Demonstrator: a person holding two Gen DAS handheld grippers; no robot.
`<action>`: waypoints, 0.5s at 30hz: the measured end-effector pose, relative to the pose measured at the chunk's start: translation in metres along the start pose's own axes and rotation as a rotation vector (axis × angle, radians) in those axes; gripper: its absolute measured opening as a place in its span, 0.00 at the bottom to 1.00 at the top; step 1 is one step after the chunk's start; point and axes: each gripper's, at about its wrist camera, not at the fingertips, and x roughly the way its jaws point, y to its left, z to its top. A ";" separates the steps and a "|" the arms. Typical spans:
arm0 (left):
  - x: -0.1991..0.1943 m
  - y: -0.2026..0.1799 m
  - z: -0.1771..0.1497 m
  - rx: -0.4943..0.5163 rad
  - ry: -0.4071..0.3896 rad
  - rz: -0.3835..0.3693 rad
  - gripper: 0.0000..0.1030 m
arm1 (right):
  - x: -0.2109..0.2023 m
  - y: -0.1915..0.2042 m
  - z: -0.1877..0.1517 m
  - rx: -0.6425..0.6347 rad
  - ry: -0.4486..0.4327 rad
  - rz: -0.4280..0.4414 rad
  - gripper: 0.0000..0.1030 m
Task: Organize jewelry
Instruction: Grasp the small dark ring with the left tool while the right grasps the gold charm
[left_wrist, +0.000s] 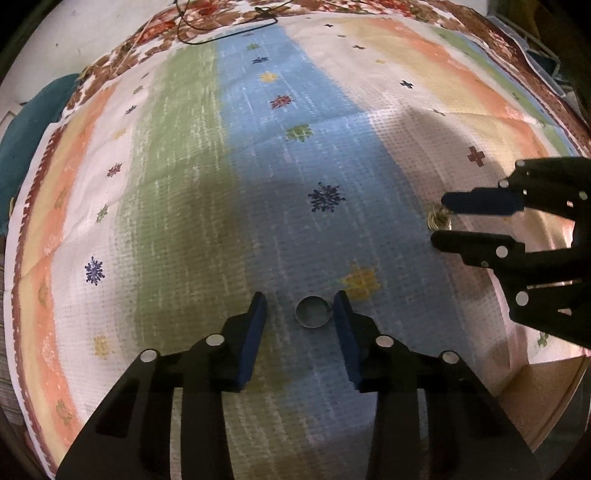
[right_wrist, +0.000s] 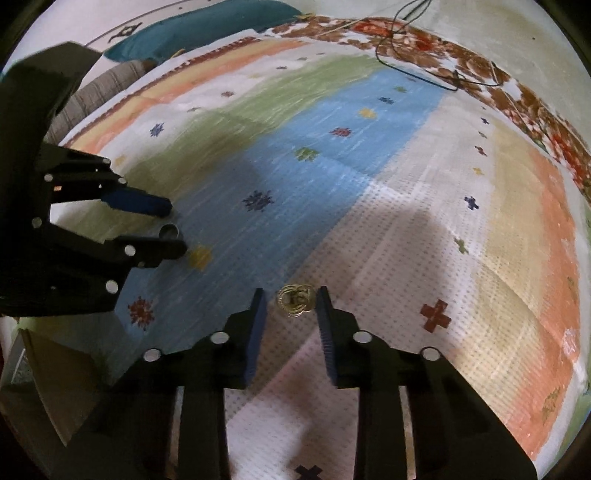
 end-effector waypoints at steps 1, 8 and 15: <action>0.000 0.001 0.000 -0.007 0.001 -0.001 0.28 | 0.000 -0.001 0.000 0.003 -0.002 0.002 0.24; 0.000 0.002 0.000 -0.005 -0.002 -0.006 0.19 | 0.000 -0.003 -0.004 0.011 -0.015 0.015 0.16; -0.007 0.005 0.000 -0.022 -0.018 -0.011 0.19 | -0.012 -0.004 -0.001 0.061 -0.032 0.039 0.11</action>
